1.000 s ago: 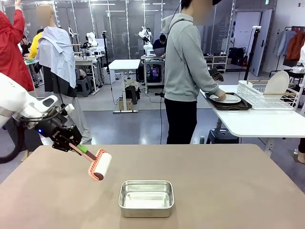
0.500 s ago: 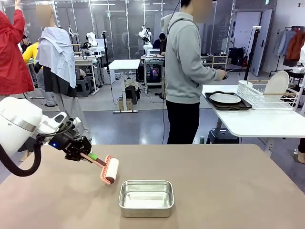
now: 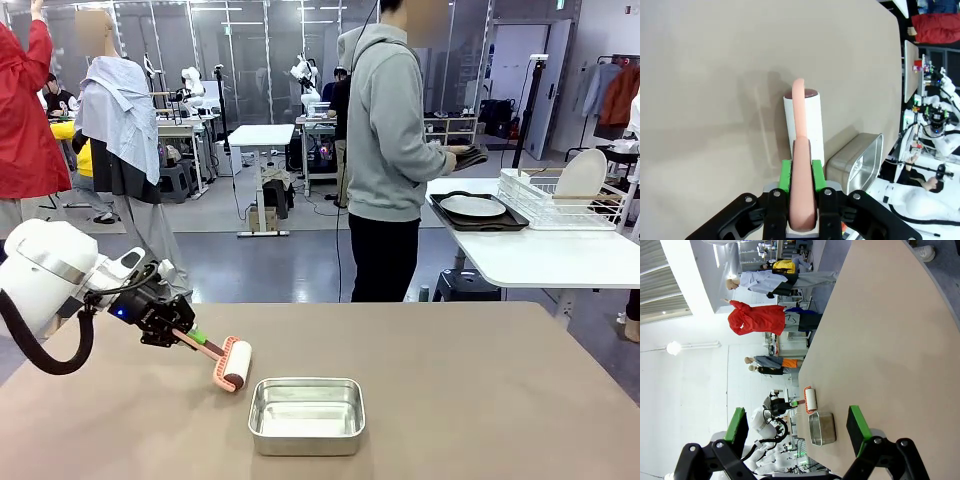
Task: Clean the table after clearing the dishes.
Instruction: When the right (or left) Handle tray is removed, use the right hand (or left hand) to clean the right (or left) side of the table with the Lint Roller.
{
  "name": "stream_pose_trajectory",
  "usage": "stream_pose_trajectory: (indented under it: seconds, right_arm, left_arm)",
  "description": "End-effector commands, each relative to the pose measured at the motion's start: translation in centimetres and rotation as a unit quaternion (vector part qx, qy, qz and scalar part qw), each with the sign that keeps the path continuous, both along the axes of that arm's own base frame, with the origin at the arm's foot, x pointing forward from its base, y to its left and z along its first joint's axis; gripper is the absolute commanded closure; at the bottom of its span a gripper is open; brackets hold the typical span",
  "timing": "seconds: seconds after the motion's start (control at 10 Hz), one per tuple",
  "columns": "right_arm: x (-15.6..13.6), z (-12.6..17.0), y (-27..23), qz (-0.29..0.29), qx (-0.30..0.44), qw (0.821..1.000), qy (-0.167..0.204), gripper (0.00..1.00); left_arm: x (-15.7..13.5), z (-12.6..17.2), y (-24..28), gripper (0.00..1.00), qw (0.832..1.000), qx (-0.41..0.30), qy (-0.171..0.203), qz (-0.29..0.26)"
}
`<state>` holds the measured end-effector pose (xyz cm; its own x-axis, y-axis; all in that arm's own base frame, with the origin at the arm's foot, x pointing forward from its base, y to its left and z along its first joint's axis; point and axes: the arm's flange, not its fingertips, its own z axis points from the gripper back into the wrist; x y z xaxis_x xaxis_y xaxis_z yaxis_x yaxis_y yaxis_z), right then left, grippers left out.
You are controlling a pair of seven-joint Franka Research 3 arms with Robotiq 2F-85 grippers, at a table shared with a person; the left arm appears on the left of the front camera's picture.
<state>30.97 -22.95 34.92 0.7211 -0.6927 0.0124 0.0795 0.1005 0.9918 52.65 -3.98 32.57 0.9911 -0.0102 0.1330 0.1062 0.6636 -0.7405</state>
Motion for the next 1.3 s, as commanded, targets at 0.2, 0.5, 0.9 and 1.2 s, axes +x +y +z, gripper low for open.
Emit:
stream_pose_trajectory:
  seconds: [0.2,0.5,0.9,1.2]
  right_arm:
    - [-0.3,0.3,-0.1,0.004,-0.002,1.0,-0.002,0.0]
    - [-0.3,0.3,-0.1,0.004,-0.002,1.0,-0.002,0.0]
    - [-0.3,0.3,-0.1,0.004,-0.002,1.0,-0.002,0.0]
    - [-0.3,0.3,-0.1,0.004,-0.002,1.0,-0.002,0.0]
  left_arm:
    - [-0.7,-3.1,6.6,0.8,0.998,0.058,0.0,0.01]
    - [-1.3,-2.8,14.6,0.8,0.998,0.047,0.032,0.004]
    - [-2.9,-0.1,22.2,0.8,0.987,0.154,0.031,-0.003]
    - [-5.1,3.4,27.5,0.8,0.978,0.205,0.03,0.025]
